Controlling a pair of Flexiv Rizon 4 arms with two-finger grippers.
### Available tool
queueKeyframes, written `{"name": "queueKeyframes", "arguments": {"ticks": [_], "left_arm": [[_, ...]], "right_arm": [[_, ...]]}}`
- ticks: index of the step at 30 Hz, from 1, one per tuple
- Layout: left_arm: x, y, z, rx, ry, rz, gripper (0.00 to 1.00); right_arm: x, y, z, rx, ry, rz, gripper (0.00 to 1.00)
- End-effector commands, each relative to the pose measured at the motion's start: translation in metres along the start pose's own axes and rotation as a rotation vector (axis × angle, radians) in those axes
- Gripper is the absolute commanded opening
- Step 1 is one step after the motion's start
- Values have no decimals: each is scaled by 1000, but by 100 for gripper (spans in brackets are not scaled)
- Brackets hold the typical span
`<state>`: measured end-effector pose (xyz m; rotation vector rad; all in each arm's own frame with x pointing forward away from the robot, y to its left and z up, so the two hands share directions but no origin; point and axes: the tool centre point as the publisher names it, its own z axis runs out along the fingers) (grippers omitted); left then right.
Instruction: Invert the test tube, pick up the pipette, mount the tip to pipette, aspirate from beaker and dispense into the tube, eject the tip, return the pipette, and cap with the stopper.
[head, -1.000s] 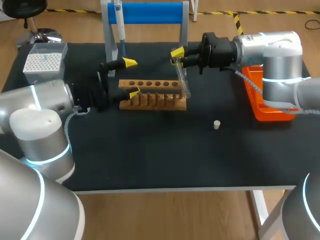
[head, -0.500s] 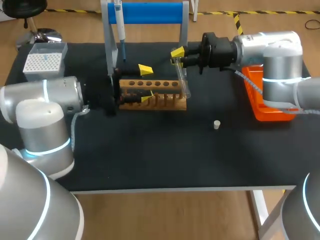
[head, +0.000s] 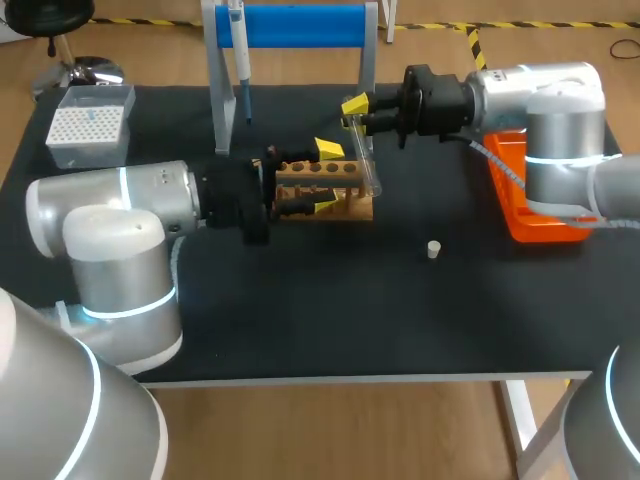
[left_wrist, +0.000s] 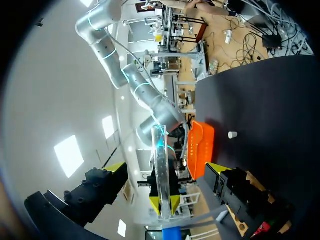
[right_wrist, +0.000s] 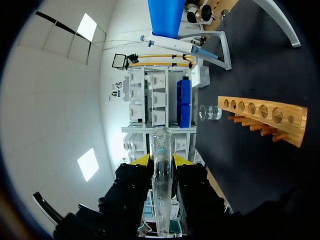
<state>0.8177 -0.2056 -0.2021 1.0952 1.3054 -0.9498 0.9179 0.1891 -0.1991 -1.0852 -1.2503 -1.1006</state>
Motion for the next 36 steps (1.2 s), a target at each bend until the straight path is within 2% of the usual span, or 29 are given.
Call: {"name": "queueKeyframes", "arguments": {"ticks": [1,10,22,24,26,29,36], "left_arm": [[0,5,18,3,4,8,100],[-9,15,33,44,-14,40,100],[-13,15,46,87,-16,41,100],[-13,14,47,92,-18,37,96],[-13,13,48,97,-18,35,86],[-13,11,49,104,-11,28,78],[-11,10,54,123,3,18,72]], "right_arm": [[1,0,-1,2,-2,0,0],[1,0,-1,2,-2,0,0],[1,0,-1,2,-2,0,0],[1,0,-1,2,-2,0,0],[1,0,-1,2,-2,0,0],[1,0,-1,2,-2,0,0],[1,0,-1,2,-2,0,0]]}}
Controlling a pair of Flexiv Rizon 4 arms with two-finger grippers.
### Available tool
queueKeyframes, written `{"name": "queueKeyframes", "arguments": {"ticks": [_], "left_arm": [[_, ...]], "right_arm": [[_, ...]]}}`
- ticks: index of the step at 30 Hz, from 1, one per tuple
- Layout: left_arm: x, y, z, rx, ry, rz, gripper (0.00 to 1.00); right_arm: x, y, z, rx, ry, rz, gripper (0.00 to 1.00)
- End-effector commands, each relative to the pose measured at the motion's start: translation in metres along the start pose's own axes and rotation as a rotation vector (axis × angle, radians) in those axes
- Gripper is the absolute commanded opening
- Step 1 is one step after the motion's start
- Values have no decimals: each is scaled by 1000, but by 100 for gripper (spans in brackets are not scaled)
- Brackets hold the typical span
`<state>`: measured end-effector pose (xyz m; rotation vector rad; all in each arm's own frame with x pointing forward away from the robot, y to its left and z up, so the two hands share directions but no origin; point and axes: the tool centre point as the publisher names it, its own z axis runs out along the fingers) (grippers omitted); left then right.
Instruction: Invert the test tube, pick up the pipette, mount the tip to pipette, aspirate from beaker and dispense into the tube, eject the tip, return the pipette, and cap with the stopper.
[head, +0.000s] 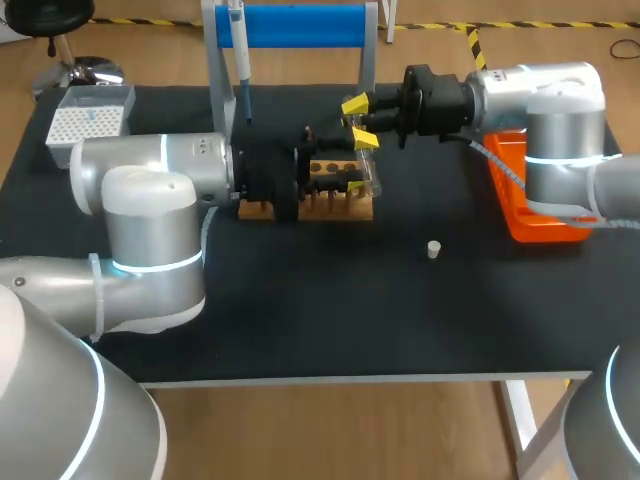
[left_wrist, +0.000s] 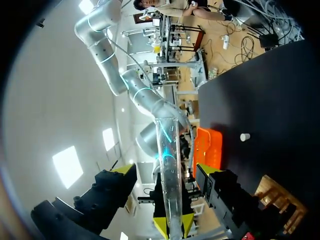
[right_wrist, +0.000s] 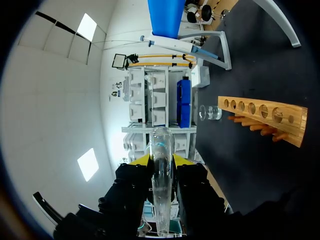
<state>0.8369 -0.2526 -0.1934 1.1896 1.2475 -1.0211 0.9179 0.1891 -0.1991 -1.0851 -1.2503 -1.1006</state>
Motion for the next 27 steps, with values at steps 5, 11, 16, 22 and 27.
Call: {"name": "queueKeyframes", "arguments": {"ticks": [5,11,16,22,27], "left_arm": [[0,3,5,18,13,-7,69],[1,3,6,23,14,-14,50],[1,4,6,23,14,-19,40],[2,3,5,22,10,-27,0],[2,4,3,16,-7,-47,0]], "right_arm": [[1,0,-1,2,-2,0,0],[1,0,-1,2,-2,0,0],[1,0,-1,2,-2,0,0],[1,0,-1,2,-2,0,0],[1,0,-1,2,-2,0,2]]}}
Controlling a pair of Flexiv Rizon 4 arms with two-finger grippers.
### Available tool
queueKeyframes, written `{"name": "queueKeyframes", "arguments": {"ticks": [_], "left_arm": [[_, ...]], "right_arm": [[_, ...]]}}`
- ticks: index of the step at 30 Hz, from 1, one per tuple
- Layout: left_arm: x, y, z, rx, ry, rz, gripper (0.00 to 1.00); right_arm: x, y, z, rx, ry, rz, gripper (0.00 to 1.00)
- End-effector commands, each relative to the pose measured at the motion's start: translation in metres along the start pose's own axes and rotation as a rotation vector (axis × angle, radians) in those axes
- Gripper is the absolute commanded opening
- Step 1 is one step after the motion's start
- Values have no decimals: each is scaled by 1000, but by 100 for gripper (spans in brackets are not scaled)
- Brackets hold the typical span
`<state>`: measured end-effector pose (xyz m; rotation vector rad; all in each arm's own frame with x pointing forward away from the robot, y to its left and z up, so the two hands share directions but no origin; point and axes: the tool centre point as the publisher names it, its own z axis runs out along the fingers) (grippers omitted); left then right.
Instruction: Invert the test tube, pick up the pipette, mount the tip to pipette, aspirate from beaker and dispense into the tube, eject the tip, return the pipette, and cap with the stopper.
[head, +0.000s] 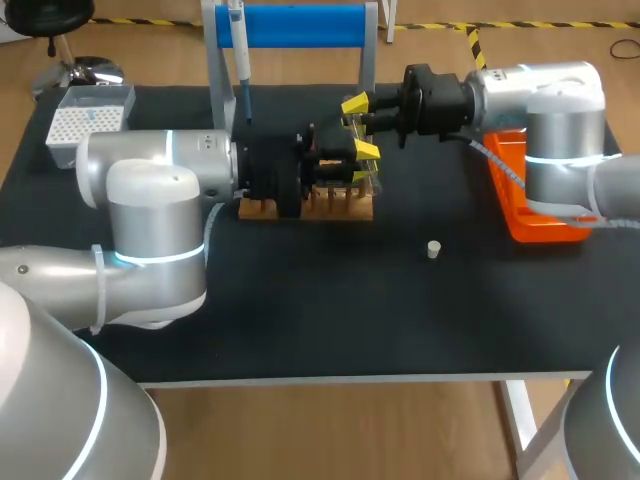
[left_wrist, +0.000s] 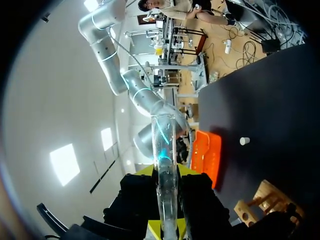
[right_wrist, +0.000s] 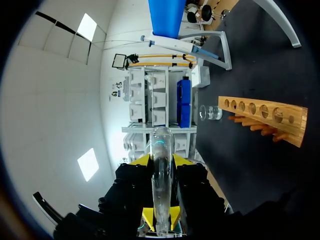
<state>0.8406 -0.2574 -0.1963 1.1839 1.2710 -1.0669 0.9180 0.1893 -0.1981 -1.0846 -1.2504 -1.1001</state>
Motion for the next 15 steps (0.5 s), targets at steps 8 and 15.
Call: {"name": "queueKeyframes", "arguments": {"ticks": [8,15], "left_arm": [[-2,1,-4,-15,-15,-13,0],[-2,1,-4,-15,-15,-13,0]], "right_arm": [[0,0,-1,1,-3,0,100],[0,0,-1,1,-3,0,100]]}}
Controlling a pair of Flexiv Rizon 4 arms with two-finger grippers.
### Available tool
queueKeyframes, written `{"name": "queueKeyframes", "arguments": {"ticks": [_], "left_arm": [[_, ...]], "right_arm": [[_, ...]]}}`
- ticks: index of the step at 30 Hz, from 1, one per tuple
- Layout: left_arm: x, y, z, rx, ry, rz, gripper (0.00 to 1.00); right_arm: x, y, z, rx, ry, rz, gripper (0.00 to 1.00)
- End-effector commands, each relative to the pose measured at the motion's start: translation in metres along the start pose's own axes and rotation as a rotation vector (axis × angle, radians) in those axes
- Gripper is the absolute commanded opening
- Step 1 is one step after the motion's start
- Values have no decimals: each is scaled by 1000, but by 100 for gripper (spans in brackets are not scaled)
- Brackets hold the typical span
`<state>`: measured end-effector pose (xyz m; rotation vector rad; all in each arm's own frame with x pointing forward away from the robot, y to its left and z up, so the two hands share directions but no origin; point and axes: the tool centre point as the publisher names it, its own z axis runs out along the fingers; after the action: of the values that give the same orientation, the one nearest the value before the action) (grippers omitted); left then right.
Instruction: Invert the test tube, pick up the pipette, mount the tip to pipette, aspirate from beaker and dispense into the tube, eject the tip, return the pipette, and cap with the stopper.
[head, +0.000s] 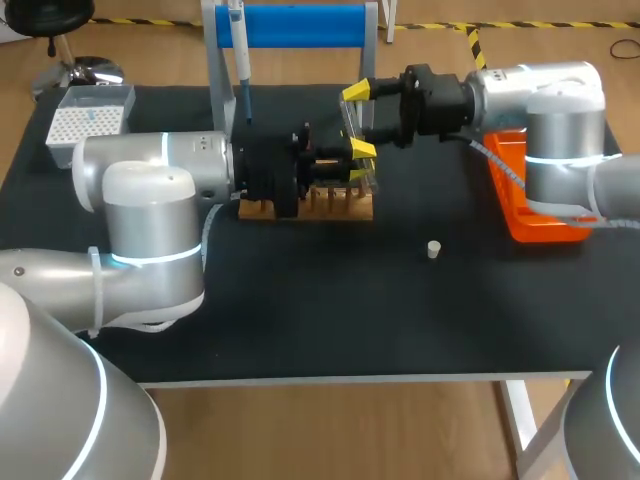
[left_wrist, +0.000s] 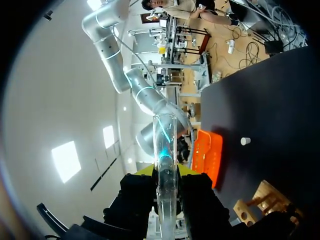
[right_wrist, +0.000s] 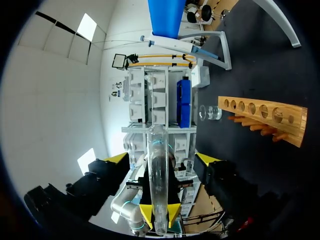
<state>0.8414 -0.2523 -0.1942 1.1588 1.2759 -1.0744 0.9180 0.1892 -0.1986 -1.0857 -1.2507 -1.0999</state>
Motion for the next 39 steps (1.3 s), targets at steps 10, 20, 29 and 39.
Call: {"name": "queueKeyframes", "arguments": {"ticks": [10,20,29,39], "left_arm": [[0,0,1,-3,-2,2,0],[0,0,1,-3,-2,2,0],[0,0,1,-3,-2,2,0],[0,0,1,-3,-2,2,0]], "right_arm": [[0,0,-1,2,-2,0,100],[12,-18,-36,-39,9,-137,100],[8,-30,-71,-81,-11,-311,100],[-11,-39,-89,-147,-171,-549,100]]}}
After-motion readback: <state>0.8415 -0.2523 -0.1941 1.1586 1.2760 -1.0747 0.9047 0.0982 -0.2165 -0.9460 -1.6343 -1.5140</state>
